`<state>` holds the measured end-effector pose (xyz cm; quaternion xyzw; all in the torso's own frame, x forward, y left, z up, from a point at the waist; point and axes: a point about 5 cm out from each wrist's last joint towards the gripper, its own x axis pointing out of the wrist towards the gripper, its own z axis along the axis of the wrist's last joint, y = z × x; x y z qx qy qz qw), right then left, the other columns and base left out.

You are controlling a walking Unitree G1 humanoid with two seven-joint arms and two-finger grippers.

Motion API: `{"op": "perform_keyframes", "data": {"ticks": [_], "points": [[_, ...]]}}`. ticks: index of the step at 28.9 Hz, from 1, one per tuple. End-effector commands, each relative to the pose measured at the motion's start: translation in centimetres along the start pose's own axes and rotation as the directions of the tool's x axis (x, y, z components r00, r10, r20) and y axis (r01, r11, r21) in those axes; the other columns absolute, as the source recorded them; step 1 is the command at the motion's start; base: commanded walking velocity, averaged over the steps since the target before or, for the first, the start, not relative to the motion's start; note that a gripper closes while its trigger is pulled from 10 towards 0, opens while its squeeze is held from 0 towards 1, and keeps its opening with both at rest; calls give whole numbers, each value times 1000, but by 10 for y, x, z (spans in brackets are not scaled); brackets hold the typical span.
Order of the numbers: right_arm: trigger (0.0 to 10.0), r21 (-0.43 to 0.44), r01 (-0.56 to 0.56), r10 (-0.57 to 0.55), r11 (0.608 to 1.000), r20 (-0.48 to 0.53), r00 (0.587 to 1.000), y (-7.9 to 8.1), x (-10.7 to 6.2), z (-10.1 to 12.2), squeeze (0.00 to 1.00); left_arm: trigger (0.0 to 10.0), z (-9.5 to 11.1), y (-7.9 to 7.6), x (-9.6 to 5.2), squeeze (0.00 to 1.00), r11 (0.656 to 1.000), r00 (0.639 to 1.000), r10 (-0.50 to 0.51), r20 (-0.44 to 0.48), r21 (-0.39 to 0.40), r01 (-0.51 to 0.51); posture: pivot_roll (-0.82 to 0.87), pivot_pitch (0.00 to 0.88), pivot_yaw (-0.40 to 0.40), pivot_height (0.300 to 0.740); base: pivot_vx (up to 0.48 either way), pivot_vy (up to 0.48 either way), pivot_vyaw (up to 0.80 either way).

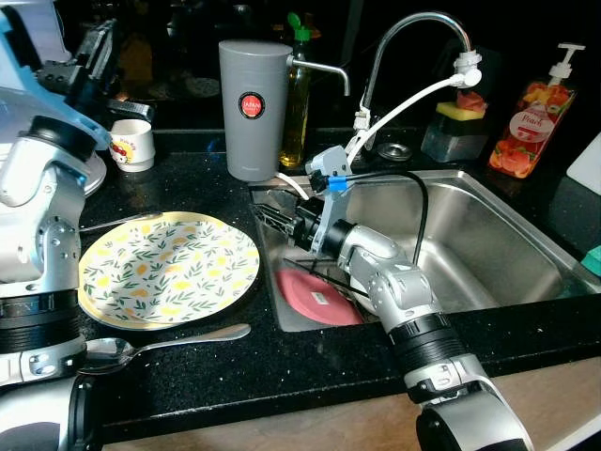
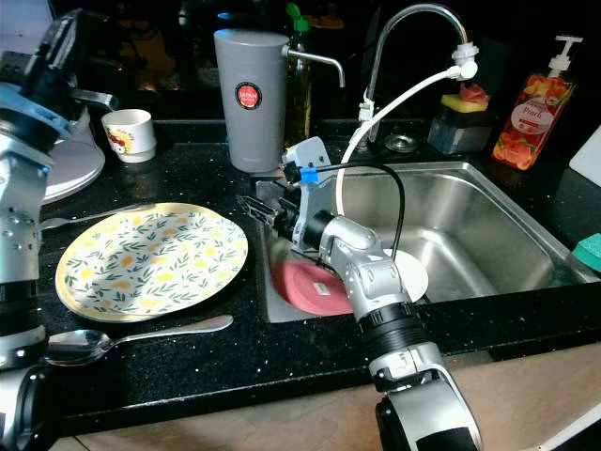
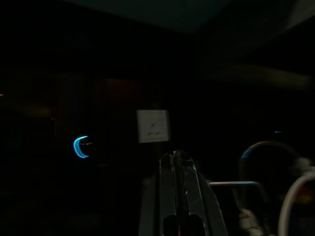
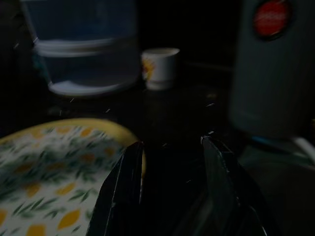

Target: Kitchen organization

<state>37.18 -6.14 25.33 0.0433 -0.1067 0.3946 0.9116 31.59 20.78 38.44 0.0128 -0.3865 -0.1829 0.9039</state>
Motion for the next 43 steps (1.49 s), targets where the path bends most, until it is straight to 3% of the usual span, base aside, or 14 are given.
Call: {"op": "perform_keyframes", "data": {"ticks": [1,7,14,17,20,21,26,30,34,36,37,38,39,43], "points": [[10000,24,80,-82,996,74,994,-8,-2,10,0,0,2,-14,10,0,996,997,-74,-11,-50,74,93,19,-23,740,0,0,0],[10000,118,335,-352,935,178,919,-39,-20,19,0,0,-13,-21,21,0,994,992,-99,-84,-57,94,95,28,9,740,0,0,0],[10000,134,430,-450,893,214,867,-53,-35,24,0,0,-24,-28,24,0,983,974,-180,-137,-57,174,95,40,35,740,0,0,0],[10000,128,454,-471,882,221,854,-54,-41,23,0,0,-26,-43,25,0,946,942,-308,-134,-143,290,96,54,62,740,0,0,0],[10000,131,488,-505,863,234,831,-55,-49,21,0,0,-22,-64,25,0,837,868,-492,-70,-313,449,102,73,91,740,0,0,0],[10000,145,499,-520,854,245,818,-55,-52,21,0,0,-15,-67,27,0,779,857,-516,16,-408,476,102,79,103,740,0,0,0],[10000,184,492,-526,851,277,804,-53,-55,25,0,0,8,-56,29,0,607,845,-469,258,-600,521,98,80,111,740,0,0,0],[10000,197,466,-506,862,295,811,-49,-55,28,0,0,12,-49,22,0,472,817,-464,343,-685,555,98,80,111,740,0,0,0],[10000,195,453,-493,870,299,817,-48,-54,29,0,0,4,-47,18,0,534,840,-476,259,-674,510,91,80,108,740,0,0,0],[10000,189,448,-485,874,289,825,-48,-53,29,0,0,-17,-43,21,0,719,899,-437,9,-597,356,87,78,103,740,0,0,0],[10000,170,434,-465,885,268,843,-47,-51,27,0,6235,-53,-29,18,0,935,894,-264,-362,-324,145,85,78,98,740,0,0,0],[10000,166,430,-460,888,263,848,-47,-51,27,0,6235,-60,-24,15,0,966,876,-202,-437,-238,104,85,78,98,740,0,0,0],[10000,157,416,-443,896,248,862,-45,-49,25,0,10000,-69,-12,8,584,992,854,-92,-513,-125,31,85,78,98,740,0,0,0],[10000,148,397,-422,906,229,877,-43,-47,24,0,10000,-76,3,-2,584,999,824,27,-566,-21,-48,85,78,98,740,0,0,0]]}}
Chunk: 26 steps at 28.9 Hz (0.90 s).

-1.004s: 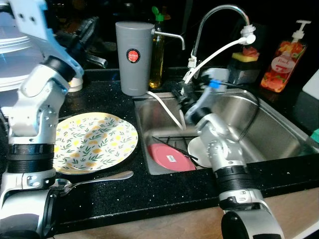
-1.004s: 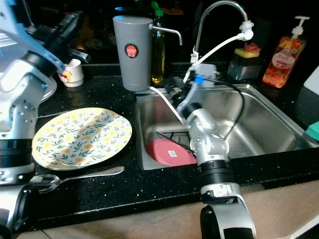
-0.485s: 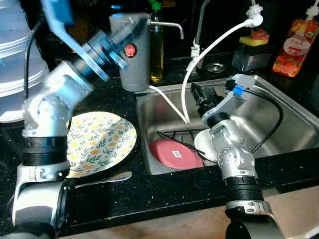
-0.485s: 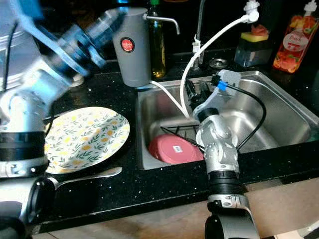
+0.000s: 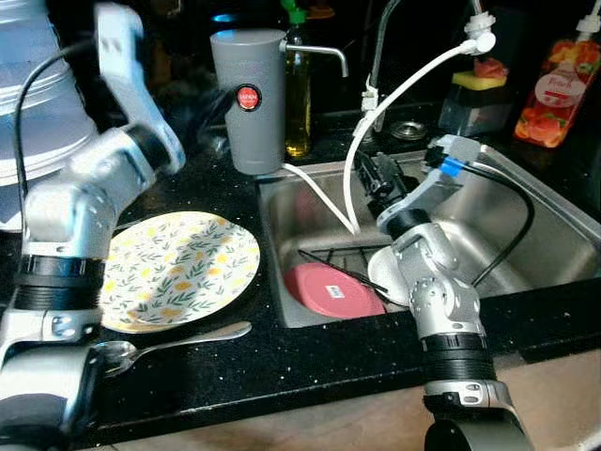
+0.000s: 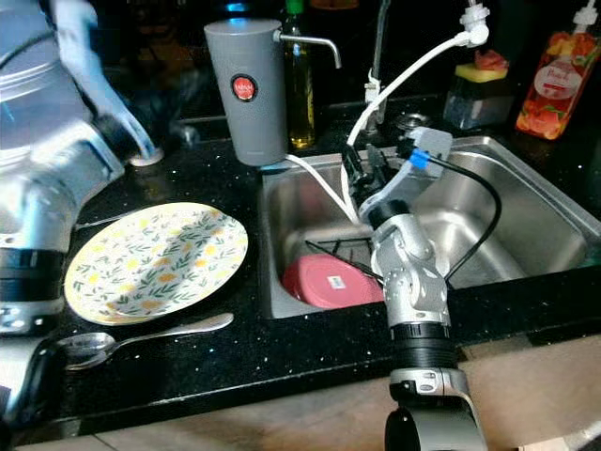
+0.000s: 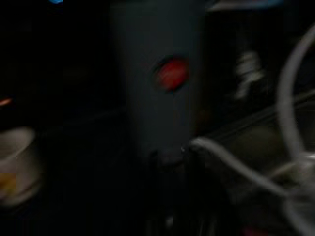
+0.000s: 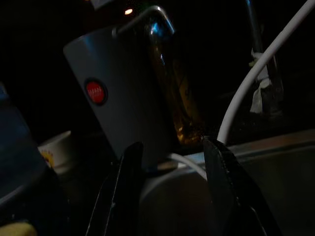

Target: Kitchen organization

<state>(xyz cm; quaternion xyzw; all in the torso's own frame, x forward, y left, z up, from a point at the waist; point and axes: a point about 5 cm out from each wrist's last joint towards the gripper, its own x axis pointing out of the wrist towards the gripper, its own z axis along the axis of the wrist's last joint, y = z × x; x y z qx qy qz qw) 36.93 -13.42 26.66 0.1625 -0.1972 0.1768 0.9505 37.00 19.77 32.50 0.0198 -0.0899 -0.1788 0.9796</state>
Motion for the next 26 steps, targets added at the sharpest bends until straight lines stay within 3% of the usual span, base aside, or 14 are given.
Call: {"op": "perform_keyframes", "data": {"ticks": [1,3,5,10,13,14,16,17,21,26], "points": [[10000,-4,-46,45,999,-33,998,8,0,-4,0,10000,4,14,-7,1000,995,996,87,-6,41,-87,78,79,83,740,0,0,0],[10000,-9,-109,108,994,-82,991,14,0,-9,0,10000,-3,29,-20,1000,989,987,151,-49,7,-151,81,80,70,740,0,0,0],[10000,-7,-128,127,992,-98,987,16,0,-11,0,10000,-5,33,-24,1000,987,986,158,-57,-9,-159,81,80,70,740,0,0,0],[10000,11,-198,197,980,-163,967,26,2,-17,0,10000,-18,31,-39,1000,992,992,14,-122,-120,-29,80,82,56,740,0,0,0],[10000,17,-210,209,978,-174,962,27,2,-17,0,10000,-20,30,-42,1000,992,990,-16,-141,-129,-2,80,82,56,740,0,0,0],[10000,26,-252,252,967,-206,946,31,1,-19,0,10000,-30,32,-53,1000,980,974,-109,-197,-187,72,80,80,47,740,0,0,0],[10000,29,-267,267,963,-217,939,33,1,-20,0,10000,-33,33,-57,1000,974,967,-136,-215,-206,92,80,80,47,740,0,0,0],[10000,31,-280,279,960,-227,933,34,1,-20,0,10000,-37,34,-62,0,969,957,-154,-246,-229,97,80,78,42,740,0,0,0],[10000,36,-297,297,954,-242,924,36,0,-21,0,10000,-44,43,-76,0,954,934,-159,-319,-294,62,80,78,42,740,0,0,0],[10000,39,-321,319,946,-264,910,38,-1,-22,0,10000,-49,46,-84,0,965,912,-153,-381,-256,55,79,78,35,740,0,0,0]]}}
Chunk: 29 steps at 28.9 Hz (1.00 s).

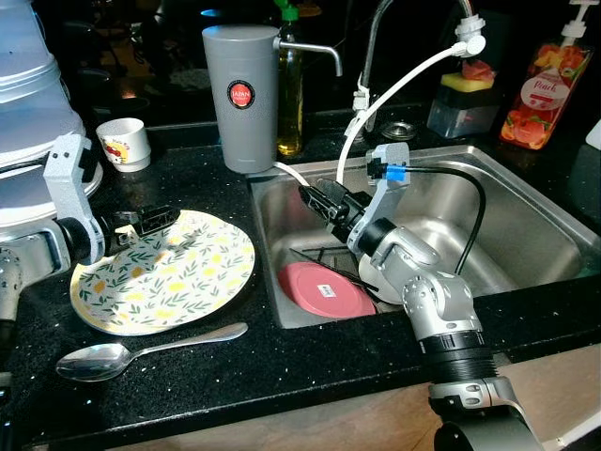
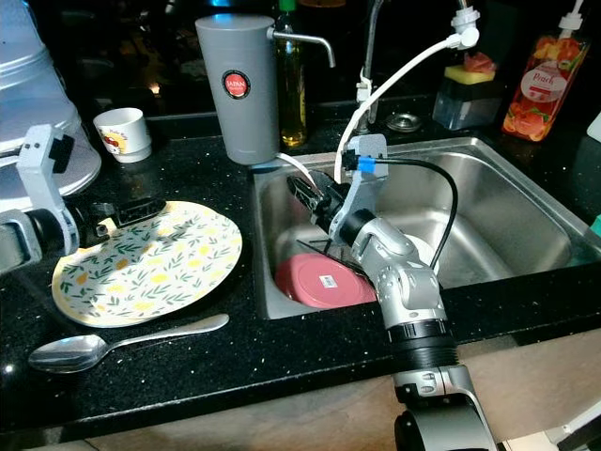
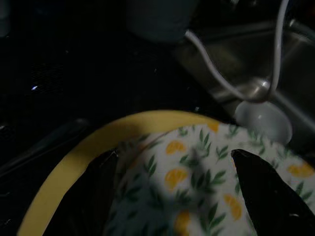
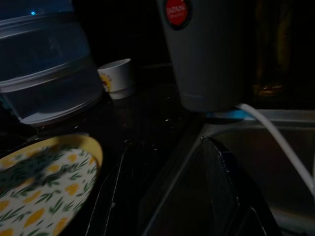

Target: Kitchen organization

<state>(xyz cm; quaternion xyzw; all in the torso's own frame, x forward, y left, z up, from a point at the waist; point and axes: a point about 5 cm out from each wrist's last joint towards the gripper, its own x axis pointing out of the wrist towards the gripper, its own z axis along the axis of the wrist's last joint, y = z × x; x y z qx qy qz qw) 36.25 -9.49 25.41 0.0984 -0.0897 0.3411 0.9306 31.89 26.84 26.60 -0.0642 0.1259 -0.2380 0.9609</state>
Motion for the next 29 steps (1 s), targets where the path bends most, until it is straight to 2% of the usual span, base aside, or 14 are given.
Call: {"op": "perform_keyframes", "data": {"ticks": [1,5,6,8,10,15,16,17,18,19,20,25,29], "points": [[10000,1,-37,38,999,-15,999,6,1,1,0,10000,-3,3,-7,0,999,998,25,-53,36,-23,79,78,35,740,0,0,0],[10000,-1,-106,105,994,-74,992,13,1,-3,0,10000,-11,8,-18,0,994,987,48,-154,101,-33,79,74,29,740,0,0,0],[10000,-1,-106,105,994,-74,992,13,1,-3,0,10000,-11,8,-18,0,994,987,48,-154,101,-33,79,74,29,740,0,0,0],[10000,-2,-123,122,992,-86,989,16,1,-4,0,10000,-21,10,-22,0,988,969,64,-237,149,-29,79,70,27,740,0,0,0],[10000,-2,-128,127,992,-89,988,17,2,-4,0,10000,-29,10,-23,0,986,956,64,-286,166,-17,78,69,26,740,0,0,0],[10000,6,-130,130,991,-88,988,17,1,-3,0,10000,-35,-4,-15,0,990,957,-31,-289,125,70,79,71,26,740,0,0,0],[10000,12,-130,130,992,-88,988,17,1,-2,0,6902,-35,-11,-8,0,990,963,-81,-257,88,106,78,72,26,740,0,0,0],[10000,13,-130,130,991,-89,987,17,1,-2,0,6902,-35,-12,-6,0,990,964,-92,-249,79,115,78,72,26,740,0,0,0],[10000,16,-130,131,991,-88,987,17,1,-1,0,4039,-35,-15,-4,0,989,965,-107,-237,70,127,78,77,26,740,0,0,0],[10000,25,-129,131,991,-85,988,17,1,-1,0,1451,-32,-19,2,0,988,973,-142,-184,28,150,78,77,26,740,0,0,0],[10000,30,-128,130,991,-83,988,17,1,-1,0,0,-30,-20,5,0,988,976,-152,-154,5,155,78,77,26,740,0,0,0],[10000,40,-126,129,991,-81,988,17,1,-1,0,0,-23,-23,16,0,983,984,-171,-56,-83,166,78,83,25,740,0,0,0],[10000,43,-123,127,991,-81,989,17,1,-1,0,0,-20,-25,21,0,977,984,-176,-9,-123,173,75,88,27,740,0,0,0]]}}
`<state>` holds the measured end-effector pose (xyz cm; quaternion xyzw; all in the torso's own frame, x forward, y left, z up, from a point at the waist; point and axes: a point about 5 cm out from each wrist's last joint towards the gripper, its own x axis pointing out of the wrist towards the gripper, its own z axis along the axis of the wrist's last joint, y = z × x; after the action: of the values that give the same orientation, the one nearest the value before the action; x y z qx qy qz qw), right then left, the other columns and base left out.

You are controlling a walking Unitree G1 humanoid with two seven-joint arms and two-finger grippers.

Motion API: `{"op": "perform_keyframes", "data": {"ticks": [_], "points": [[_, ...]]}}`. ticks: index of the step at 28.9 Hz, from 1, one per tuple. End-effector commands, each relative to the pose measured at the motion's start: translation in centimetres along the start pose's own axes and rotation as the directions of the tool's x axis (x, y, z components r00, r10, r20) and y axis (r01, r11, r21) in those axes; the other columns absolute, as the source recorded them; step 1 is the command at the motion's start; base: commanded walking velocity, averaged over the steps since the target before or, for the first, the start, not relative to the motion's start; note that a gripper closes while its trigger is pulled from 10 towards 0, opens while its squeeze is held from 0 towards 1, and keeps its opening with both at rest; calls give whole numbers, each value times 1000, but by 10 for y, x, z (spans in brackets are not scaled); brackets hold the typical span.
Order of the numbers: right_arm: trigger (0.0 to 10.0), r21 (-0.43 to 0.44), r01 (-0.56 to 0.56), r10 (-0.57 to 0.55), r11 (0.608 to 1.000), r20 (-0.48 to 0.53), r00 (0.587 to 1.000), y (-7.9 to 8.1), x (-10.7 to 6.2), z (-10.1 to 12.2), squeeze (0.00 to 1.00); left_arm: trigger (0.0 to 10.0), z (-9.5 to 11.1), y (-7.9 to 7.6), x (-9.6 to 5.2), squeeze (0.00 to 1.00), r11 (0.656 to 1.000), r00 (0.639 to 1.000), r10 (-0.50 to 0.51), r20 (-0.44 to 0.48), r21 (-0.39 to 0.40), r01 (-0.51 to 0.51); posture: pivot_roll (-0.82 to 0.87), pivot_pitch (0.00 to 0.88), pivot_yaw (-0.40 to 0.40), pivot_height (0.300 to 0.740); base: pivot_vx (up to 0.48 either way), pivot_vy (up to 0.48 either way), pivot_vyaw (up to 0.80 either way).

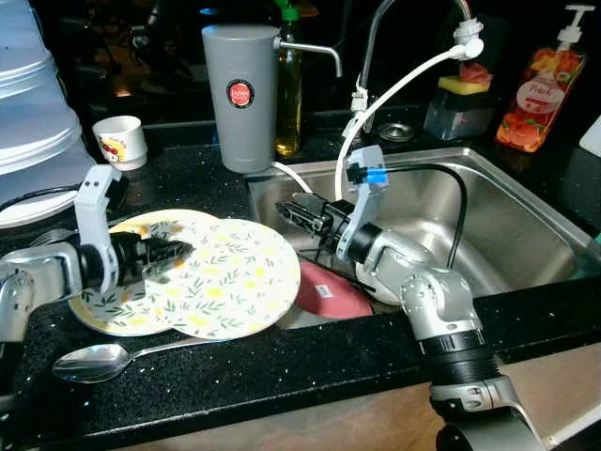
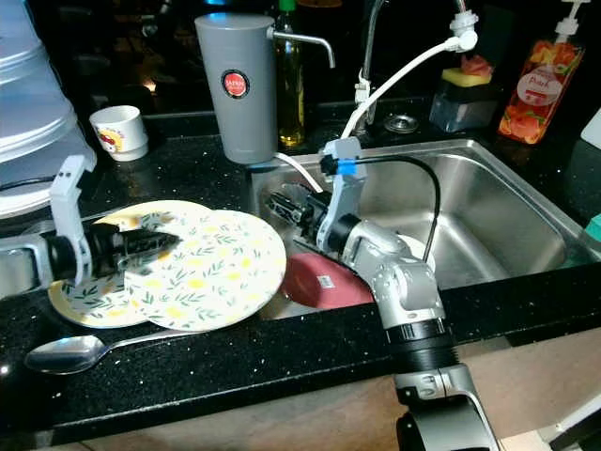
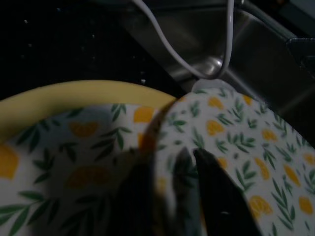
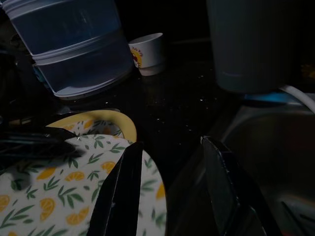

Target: Kitchen organization

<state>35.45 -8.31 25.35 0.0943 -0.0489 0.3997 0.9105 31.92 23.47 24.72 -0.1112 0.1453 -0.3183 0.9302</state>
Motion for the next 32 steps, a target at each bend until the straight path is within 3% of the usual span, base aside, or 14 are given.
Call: {"op": "perform_keyframes", "data": {"ticks": [1,6,10,14,17,22,23,24,27,30,32], "points": [[10000,5,-9,9,1000,3,1000,2,0,2,0,0,1,2,2,0,999,999,8,32,-47,-6,75,88,27,740,0,0,0],[10000,13,-1,1,1000,5,1000,1,0,2,0,0,8,3,3,0,995,995,18,95,-96,-8,74,90,27,740,0,0,0],[10000,24,11,-11,1000,14,1000,-1,0,2,0,0,20,6,3,0,987,978,34,205,-164,0,75,90,26,740,0,0,0],[10000,40,33,-34,999,35,999,-4,1,5,0,0,31,4,1,0,973,942,1,336,-219,78,76,91,26,740,0,0,0],[10000,59,76,-80,995,64,995,-11,0,8,0,0,42,6,-2,0,952,889,20,458,-279,122,77,92,26,740,0,0,0],[10000,111,115,-127,987,109,986,-18,-2,14,0,0,50,10,-5,0,951,840,59,539,-287,117,78,91,26,740,0,0,0],[10000,184,95,-124,978,152,981,-19,-3,20,133,0,50,11,-4,0,950,826,70,560,-290,117,76,90,28,740,0,0,0],[10000,221,79,-118,972,169,979,-17,-3,22,1000,0,49,11,-3,0,948,826,72,560,-297,119,75,90,29,740,0,0,0],[10000,253,64,-113,965,182,977,-16,-3,23,1000,0,48,10,-2,0,945,826,73,559,-304,122,75,90,29,740,0,0,0],[10000,424,-11,-120,906,281,952,-10,-1,32,1000,0,49,9,-3,0,955,808,74,585,-274,111,72,87,28,740,0,0,0],[10000,458,-37,-113,888,295,949,-8,0,34,1000,0,50,8,-2,0,950,801,68,595,-283,130,71,86,28,740,0,0,0]]}}
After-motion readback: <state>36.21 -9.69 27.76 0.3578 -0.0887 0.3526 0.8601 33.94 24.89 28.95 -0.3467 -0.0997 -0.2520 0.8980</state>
